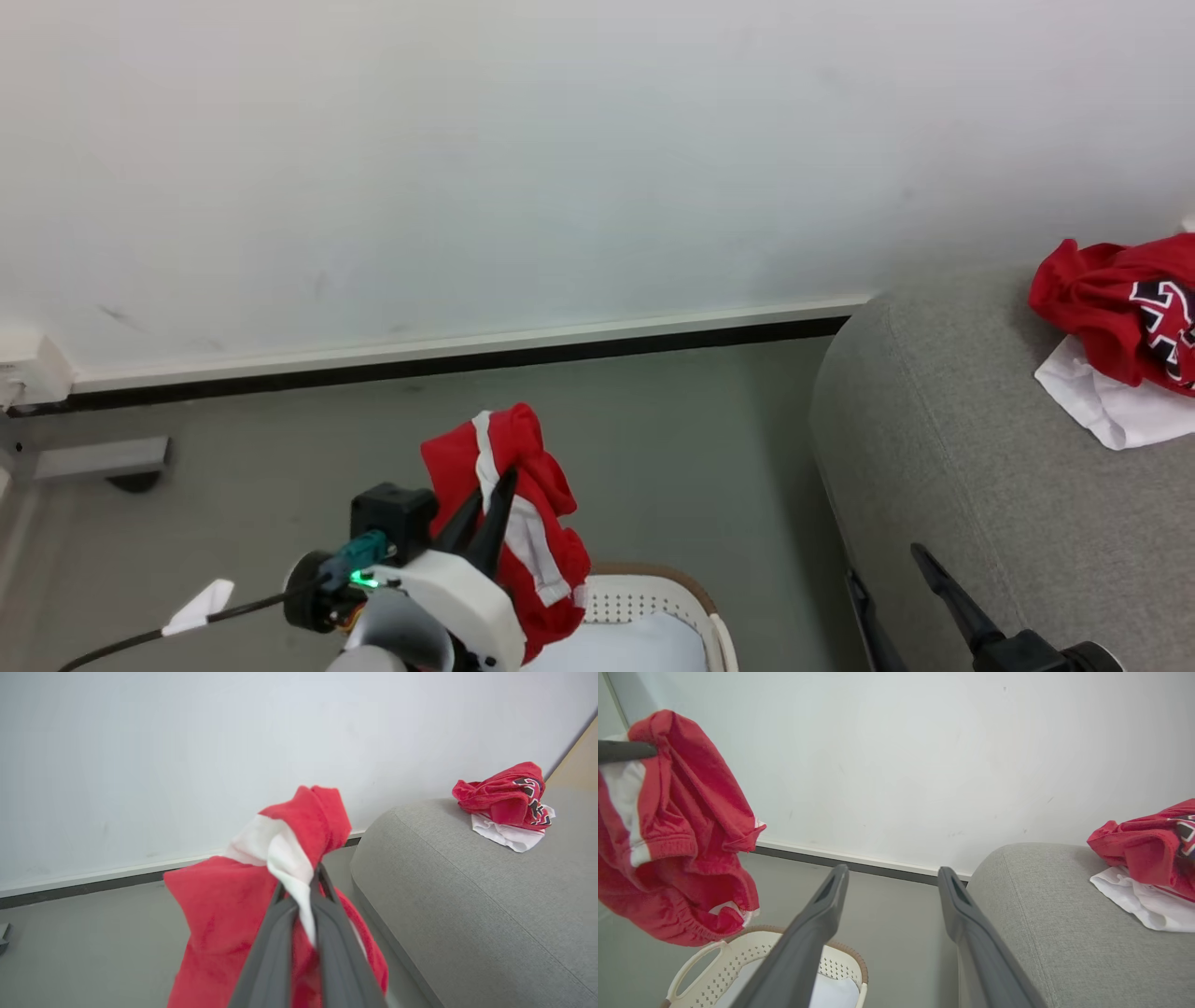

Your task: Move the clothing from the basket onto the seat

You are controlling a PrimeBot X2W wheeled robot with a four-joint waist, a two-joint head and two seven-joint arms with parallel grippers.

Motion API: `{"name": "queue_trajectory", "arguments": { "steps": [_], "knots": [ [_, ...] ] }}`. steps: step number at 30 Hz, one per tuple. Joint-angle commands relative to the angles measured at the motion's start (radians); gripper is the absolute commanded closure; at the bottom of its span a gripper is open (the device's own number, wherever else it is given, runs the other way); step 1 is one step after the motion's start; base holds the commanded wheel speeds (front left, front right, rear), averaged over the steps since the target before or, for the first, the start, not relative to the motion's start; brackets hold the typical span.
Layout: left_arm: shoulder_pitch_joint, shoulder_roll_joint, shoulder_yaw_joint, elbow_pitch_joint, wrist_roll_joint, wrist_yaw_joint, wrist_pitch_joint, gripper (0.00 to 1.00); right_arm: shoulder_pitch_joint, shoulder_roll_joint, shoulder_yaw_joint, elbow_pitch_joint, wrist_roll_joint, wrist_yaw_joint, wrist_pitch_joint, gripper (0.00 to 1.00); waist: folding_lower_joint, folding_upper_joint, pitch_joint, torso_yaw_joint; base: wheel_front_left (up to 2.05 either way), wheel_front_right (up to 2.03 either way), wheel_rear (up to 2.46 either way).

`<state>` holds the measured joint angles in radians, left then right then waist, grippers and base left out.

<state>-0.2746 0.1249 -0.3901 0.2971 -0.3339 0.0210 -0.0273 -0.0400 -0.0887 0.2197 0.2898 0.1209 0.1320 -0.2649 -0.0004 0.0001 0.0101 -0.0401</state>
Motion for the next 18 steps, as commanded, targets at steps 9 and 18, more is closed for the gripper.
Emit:
{"name": "queue_trajectory", "arguments": {
  "steps": [9, 18],
  "knots": [
    [0.106, 0.069, 0.008, -0.293, 0.0, 0.059, 0.135, 1.0, 0.04, -0.077, 0.127, -0.109, 0.041, -0.003, 0.001, 0.0, 0.0004, -0.0001, -0.038, -0.014, 0.0, 0.0, 0.0],
    [0.122, 0.081, -0.008, -0.389, 0.002, 0.071, 0.181, 1.0, -0.029, -0.221, 0.373, -0.176, 0.145, -0.003, 0.001, 0.0, 0.0004, -0.0001, -0.038, -0.013, 0.0, 0.0, 0.0]
  ]
}}
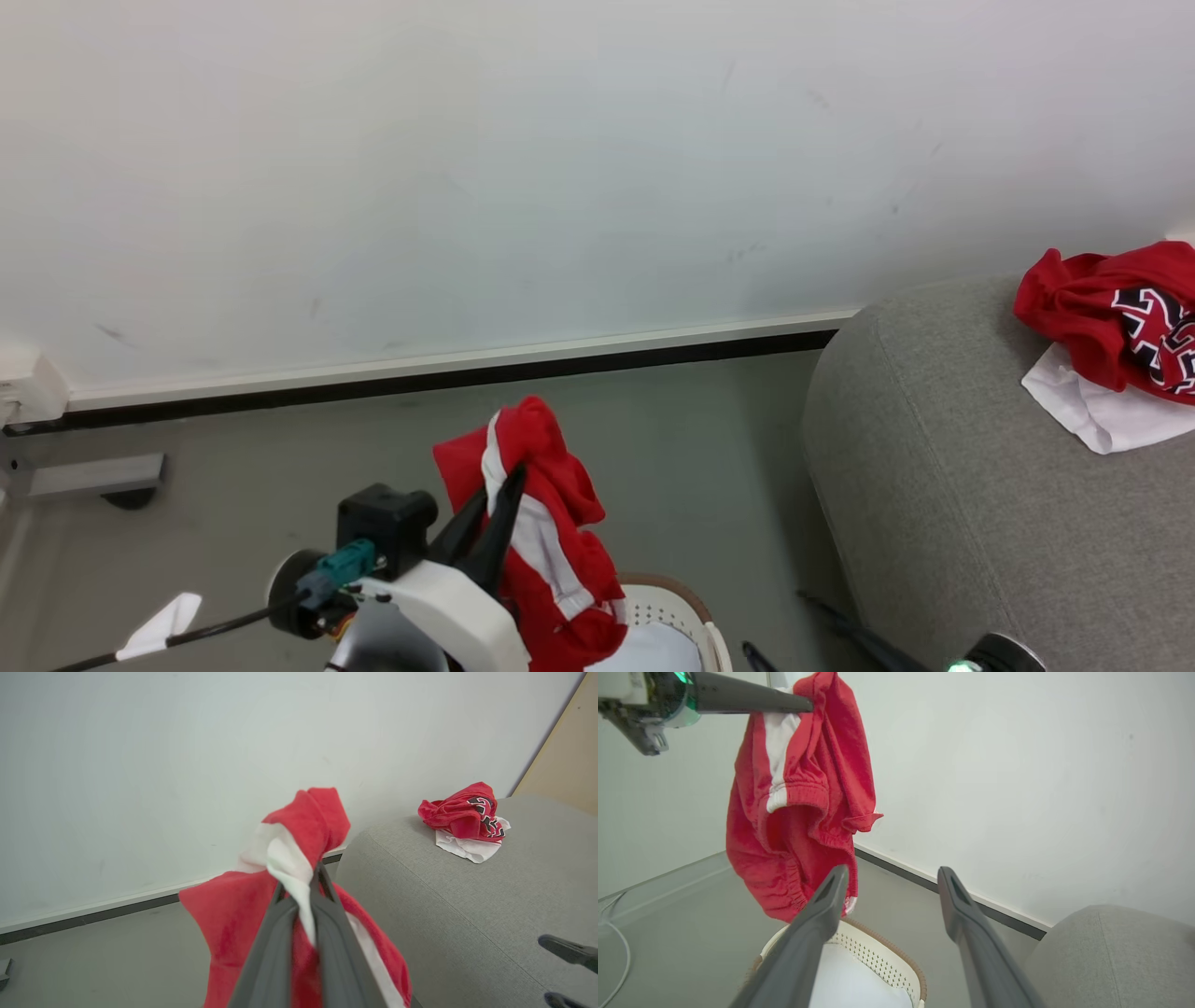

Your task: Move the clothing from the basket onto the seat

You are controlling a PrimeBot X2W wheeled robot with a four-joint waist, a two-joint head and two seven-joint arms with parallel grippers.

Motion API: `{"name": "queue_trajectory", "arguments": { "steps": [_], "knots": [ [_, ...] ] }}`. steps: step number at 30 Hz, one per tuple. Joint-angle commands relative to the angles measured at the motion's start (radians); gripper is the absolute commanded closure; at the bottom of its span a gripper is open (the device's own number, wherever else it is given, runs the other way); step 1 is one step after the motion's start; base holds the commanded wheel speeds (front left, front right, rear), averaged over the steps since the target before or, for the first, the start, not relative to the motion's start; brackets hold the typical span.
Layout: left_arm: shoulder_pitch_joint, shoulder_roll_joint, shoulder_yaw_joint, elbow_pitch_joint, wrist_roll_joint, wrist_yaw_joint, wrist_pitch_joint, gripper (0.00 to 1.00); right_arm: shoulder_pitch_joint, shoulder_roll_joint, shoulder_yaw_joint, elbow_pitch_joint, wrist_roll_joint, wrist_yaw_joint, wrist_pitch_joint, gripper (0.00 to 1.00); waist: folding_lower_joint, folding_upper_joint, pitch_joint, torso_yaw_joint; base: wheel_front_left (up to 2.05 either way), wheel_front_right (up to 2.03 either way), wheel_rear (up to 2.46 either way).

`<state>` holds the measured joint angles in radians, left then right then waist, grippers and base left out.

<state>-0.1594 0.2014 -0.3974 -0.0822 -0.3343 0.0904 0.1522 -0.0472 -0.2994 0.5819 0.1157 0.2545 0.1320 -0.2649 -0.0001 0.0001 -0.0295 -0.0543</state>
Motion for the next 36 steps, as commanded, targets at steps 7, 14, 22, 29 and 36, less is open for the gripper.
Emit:
{"name": "queue_trajectory", "arguments": {
  "steps": [7, 14, 22, 29, 36],
  "knots": [
    [-0.026, -0.004, -0.028, -0.044, 0.01, -0.007, 0.025, 1.0, -0.173, -0.014, 0.2, 0.06, 0.063, -0.003, 0.001, 0.0, 0.0001, -0.0001, 0.006, 0.021, 0.0, 0.0, 0.0],
    [-0.056, -0.022, -0.064, -0.036, 0.017, -0.018, 0.033, 1.0, -0.305, 0.067, 0.308, 0.158, 0.135, -0.003, 0.001, 0.0, 0.0001, -0.0001, 0.009, 0.053, 0.0, 0.0, 0.0],
    [-0.074, -0.042, -0.106, -0.035, 0.019, -0.033, 0.037, 1.0, -0.387, 0.168, 0.3, 0.287, 0.158, -0.003, 0.001, 0.0, 0.0001, -0.0001, 0.015, 0.082, 0.0, 0.0, 0.0],
    [-0.083, -0.056, -0.128, -0.03, 0.014, -0.037, 0.038, 1.0, -0.425, 0.227, 0.297, 0.416, 0.203, -0.003, 0.001, 0.78, 0.0001, -0.0001, 0.014, 0.095, 0.0, 0.0, 0.0],
    [-0.074, -0.052, -0.124, -0.011, 0.004, -0.028, 0.029, 1.0, -0.449, 0.239, 0.295, 0.415, 0.27, -0.003, 0.001, 1.0, 0.0001, -0.0001, 0.014, 0.096, 0.0, 0.0, 0.0]
  ]
}}
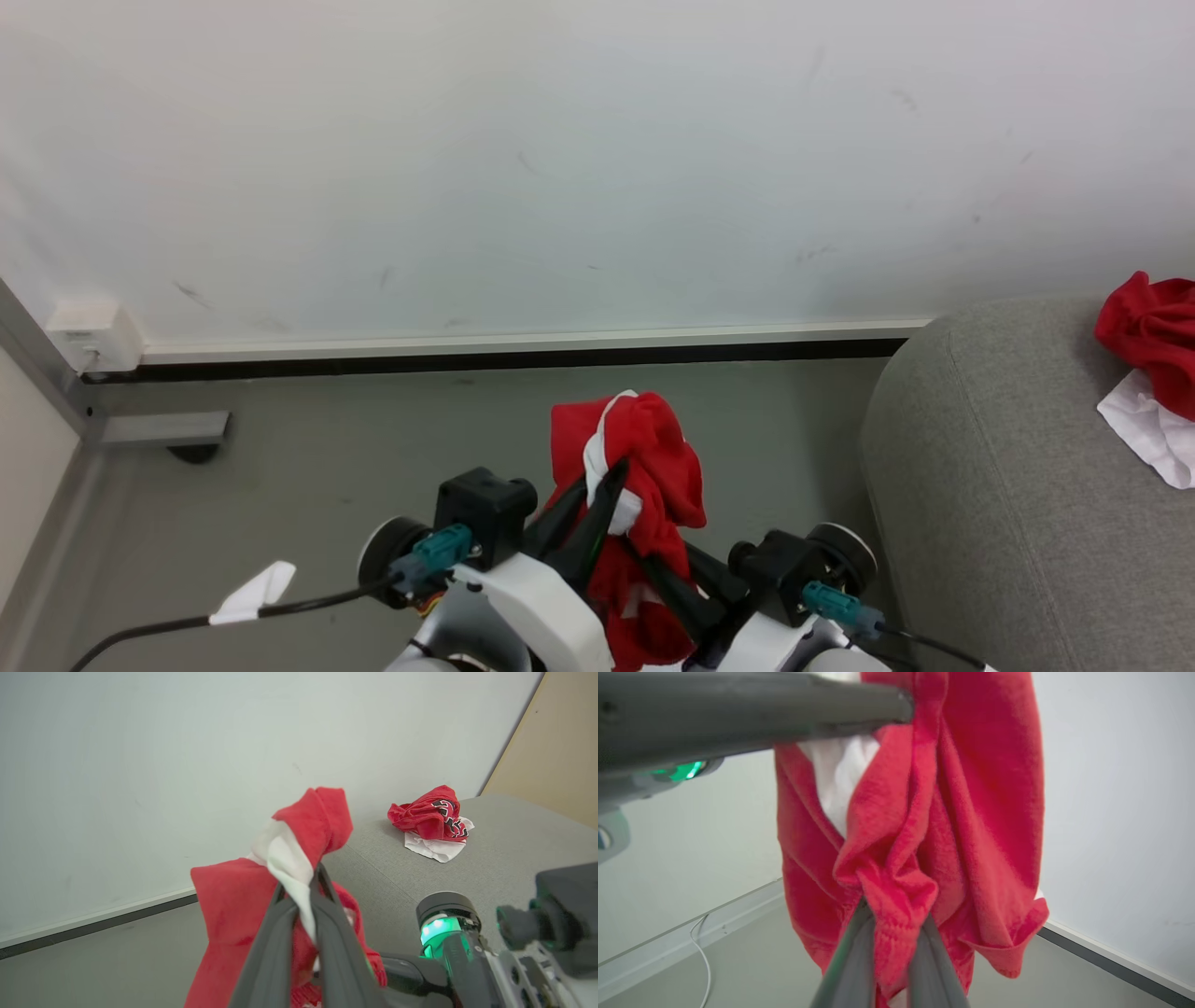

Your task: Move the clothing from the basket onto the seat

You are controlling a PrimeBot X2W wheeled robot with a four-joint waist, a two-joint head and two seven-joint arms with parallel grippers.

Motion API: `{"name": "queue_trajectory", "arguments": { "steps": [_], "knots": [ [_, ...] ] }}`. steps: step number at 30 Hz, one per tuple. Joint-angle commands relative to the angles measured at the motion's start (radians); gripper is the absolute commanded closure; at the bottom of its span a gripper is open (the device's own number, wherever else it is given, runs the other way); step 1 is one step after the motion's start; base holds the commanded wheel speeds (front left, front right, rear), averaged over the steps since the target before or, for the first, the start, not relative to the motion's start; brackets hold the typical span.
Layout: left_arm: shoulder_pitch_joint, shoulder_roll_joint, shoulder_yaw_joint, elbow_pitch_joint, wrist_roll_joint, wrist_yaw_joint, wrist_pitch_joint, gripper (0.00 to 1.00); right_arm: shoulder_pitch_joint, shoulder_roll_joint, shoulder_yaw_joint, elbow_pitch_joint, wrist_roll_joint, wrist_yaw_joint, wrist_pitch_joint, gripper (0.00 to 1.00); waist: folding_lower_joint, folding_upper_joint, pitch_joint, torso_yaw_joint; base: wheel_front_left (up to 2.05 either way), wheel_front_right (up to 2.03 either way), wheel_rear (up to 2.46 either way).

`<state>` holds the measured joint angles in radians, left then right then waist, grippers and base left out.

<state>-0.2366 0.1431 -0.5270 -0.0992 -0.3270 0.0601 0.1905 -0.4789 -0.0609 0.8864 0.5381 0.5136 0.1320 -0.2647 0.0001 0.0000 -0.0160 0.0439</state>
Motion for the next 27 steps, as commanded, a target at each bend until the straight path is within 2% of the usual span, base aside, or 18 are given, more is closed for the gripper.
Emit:
{"name": "queue_trajectory", "arguments": {
  "steps": [1, 4, 5, 7, 8, 9, 20, 27],
  "knots": [
    [0.006, 0.009, 0.006, 0.009, -0.003, 0.005, -0.009, 1.0, -0.017, -0.001, -0.015, -0.011, 0.014, -0.003, 0.001, 1.0, -0.0001, 0.0, 0.0, -0.004, 0.0, 0.0, 0.0],
    [0.015, 0.014, 0.01, 0.016, -0.003, 0.01, -0.015, 1.0, -0.012, -0.01, -0.041, -0.027, 0.023, -0.003, 0.001, 1.0, -0.0001, 0.0, 0.0, -0.01, 0.0, 0.0, 0.0],
    [0.016, 0.016, 0.011, 0.019, -0.002, 0.01, -0.017, 0.88, -0.009, -0.015, -0.052, -0.037, 0.028, -0.003, 0.001, 1.0, -0.0001, 0.0, 0.0, -0.012, 0.0, 0.0, 0.0],
    [0.019, 0.018, 0.013, 0.024, -0.001, 0.016, -0.025, 0.53, -0.005, -0.027, -0.074, -0.055, 0.034, -0.003, 0.001, 1.0, -0.0001, 0.0, 0.002, -0.016, 0.0, 0.0, 0.0],
    [0.022, 0.02, 0.015, 0.028, 0.0, 0.018, -0.028, 0.15, -0.003, -0.031, -0.085, -0.065, 0.034, -0.003, 0.001, 1.0, -0.0001, 0.0, 0.003, -0.02, 0.0, 0.0, 0.0],
    [0.024, 0.021, 0.015, 0.032, 0.002, 0.02, -0.034, 0.01, -0.002, -0.037, -0.099, -0.073, 0.035, -0.003, 0.001, 1.0, -0.0001, 0.0, 0.004, -0.023, 0.0, 0.0, 0.0],
    [0.04, 0.011, 0.002, 0.088, -0.014, 0.015, -0.07, 0.0, 0.001, -0.102, -0.205, -0.133, 0.027, -0.003, 0.001, 1.0, -0.0001, 0.0, 0.011, -0.055, 0.0, 0.0, 0.0],
    [0.041, 0.005, -0.023, 0.113, -0.008, 0.001, -0.098, 0.0, 0.002, -0.143, -0.252, -0.169, 0.015, -0.003, 0.0, 1.0, -0.0001, 0.0, 0.017, -0.104, 0.0, 0.0, 0.0]
  ]
}}
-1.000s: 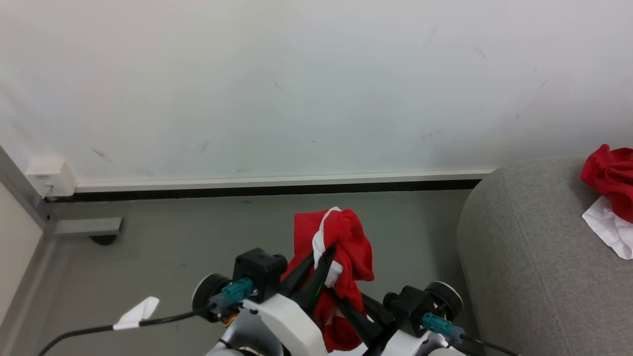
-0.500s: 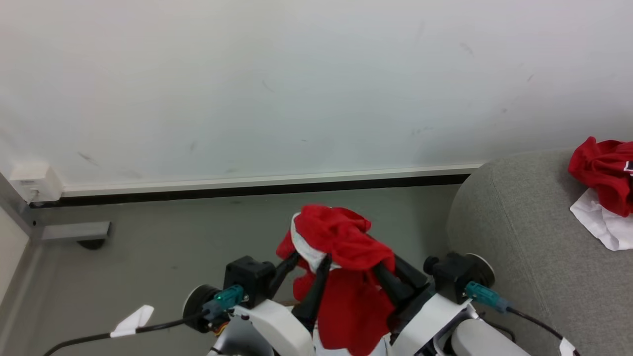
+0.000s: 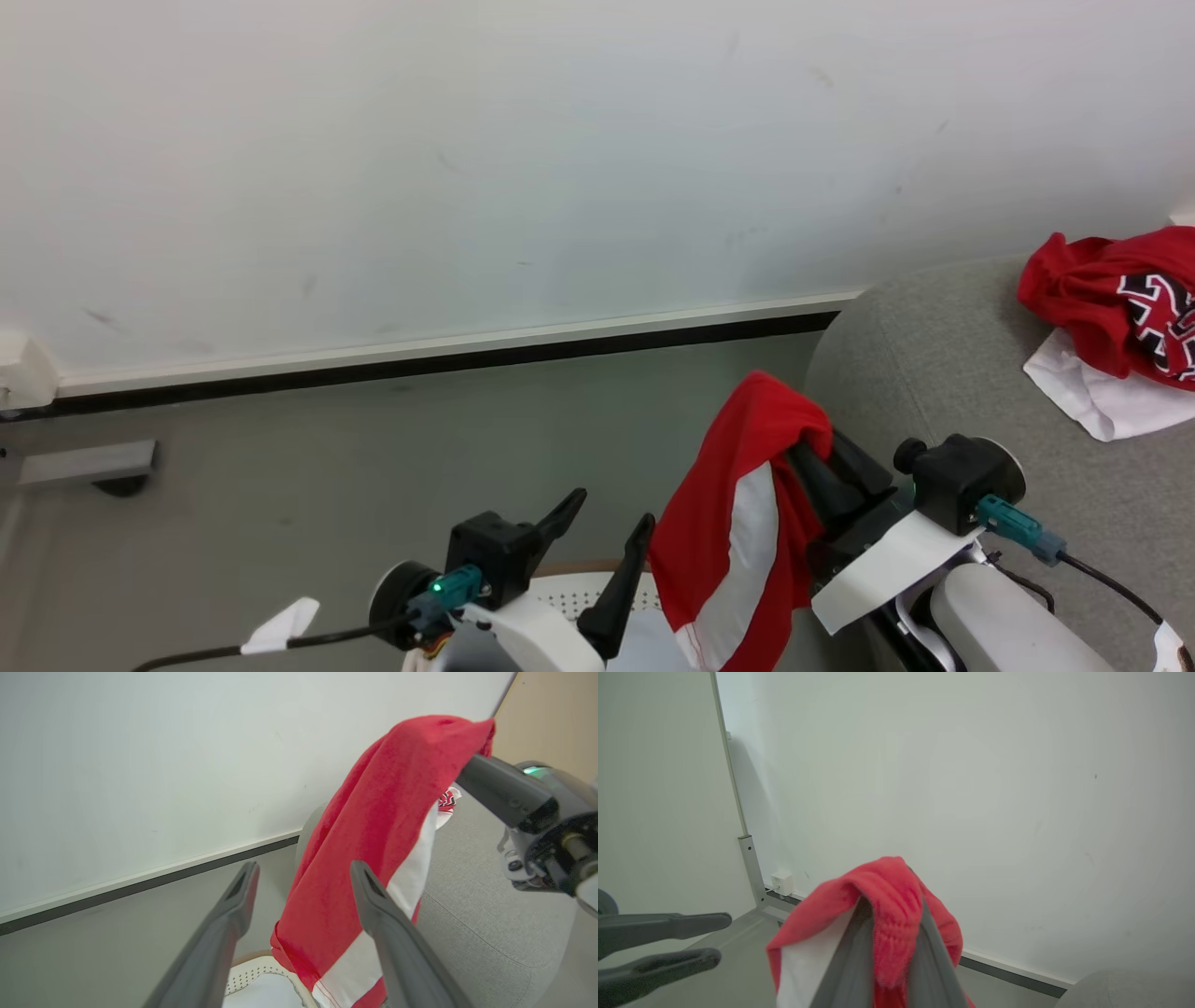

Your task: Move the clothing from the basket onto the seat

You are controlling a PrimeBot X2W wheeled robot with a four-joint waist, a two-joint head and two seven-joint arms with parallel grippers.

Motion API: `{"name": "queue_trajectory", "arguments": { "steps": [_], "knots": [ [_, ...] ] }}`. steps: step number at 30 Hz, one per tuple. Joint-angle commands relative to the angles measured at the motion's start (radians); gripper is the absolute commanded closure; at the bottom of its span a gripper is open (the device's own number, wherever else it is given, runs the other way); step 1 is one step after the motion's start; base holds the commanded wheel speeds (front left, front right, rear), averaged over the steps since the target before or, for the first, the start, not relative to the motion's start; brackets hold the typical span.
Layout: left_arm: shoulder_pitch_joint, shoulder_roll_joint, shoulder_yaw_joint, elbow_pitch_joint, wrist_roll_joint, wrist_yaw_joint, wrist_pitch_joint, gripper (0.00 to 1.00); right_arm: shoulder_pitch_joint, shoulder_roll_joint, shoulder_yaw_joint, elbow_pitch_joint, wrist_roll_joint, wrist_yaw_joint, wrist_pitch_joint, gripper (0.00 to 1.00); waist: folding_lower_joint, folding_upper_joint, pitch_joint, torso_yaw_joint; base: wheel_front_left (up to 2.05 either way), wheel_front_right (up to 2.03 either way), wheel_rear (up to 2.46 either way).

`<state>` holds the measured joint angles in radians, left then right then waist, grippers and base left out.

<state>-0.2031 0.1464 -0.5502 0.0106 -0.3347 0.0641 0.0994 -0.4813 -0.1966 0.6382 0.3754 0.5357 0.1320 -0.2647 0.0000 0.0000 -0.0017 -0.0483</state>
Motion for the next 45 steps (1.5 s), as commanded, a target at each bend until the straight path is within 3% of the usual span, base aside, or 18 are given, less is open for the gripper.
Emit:
{"name": "queue_trajectory", "arguments": {
  "steps": [1, 13, 22, 33, 39, 45],
  "knots": [
    [0.007, 0.0, -0.002, 0.005, 0.001, -0.001, -0.009, 0.0, 0.004, -0.013, -0.01, -0.011, -0.009, -0.003, 0.0, 1.0, 0.0, 0.0, 0.004, -0.022, 0.0, 0.0, 0.0],
    [-0.015, -0.016, -0.024, 0.038, 0.003, -0.008, -0.048, 0.0, 0.006, -0.071, -0.079, -0.081, -0.023, -0.003, 0.0, 1.0, 0.0, 0.0, 0.02, -0.182, 0.0, 0.0, 0.0],
    [-0.034, -0.017, -0.04, 0.054, 0.01, -0.014, -0.064, 0.0, 0.038, -0.114, -0.166, -0.123, -0.032, -0.003, 0.001, 1.0, 0.0, 0.0, 0.04, -0.256, 0.0, 0.0, 0.0],
    [-0.151, -0.017, -0.068, 0.045, 0.048, -0.046, -0.058, 0.0, -0.037, -0.128, -0.397, -0.177, -0.088, -0.003, 0.0, 1.0, 0.0, 0.0, 0.218, -0.219, 0.0, 0.0, 0.0],
    [-0.253, -0.005, -0.071, 0.033, 0.075, -0.072, -0.059, 0.0, -0.224, -0.155, -0.564, -0.163, -0.156, -0.003, 0.001, 1.0, 0.0, 0.0, 0.374, -0.173, 0.0, 0.0, 0.0],
    [-0.34, 0.009, -0.063, 0.035, 0.103, -0.086, -0.067, 0.0, -0.484, -0.254, -0.705, -0.072, -0.197, -0.003, 0.025, 1.0, 0.0, 0.0, 0.496, -0.141, 0.0, 0.0, 0.0]
  ]
}}
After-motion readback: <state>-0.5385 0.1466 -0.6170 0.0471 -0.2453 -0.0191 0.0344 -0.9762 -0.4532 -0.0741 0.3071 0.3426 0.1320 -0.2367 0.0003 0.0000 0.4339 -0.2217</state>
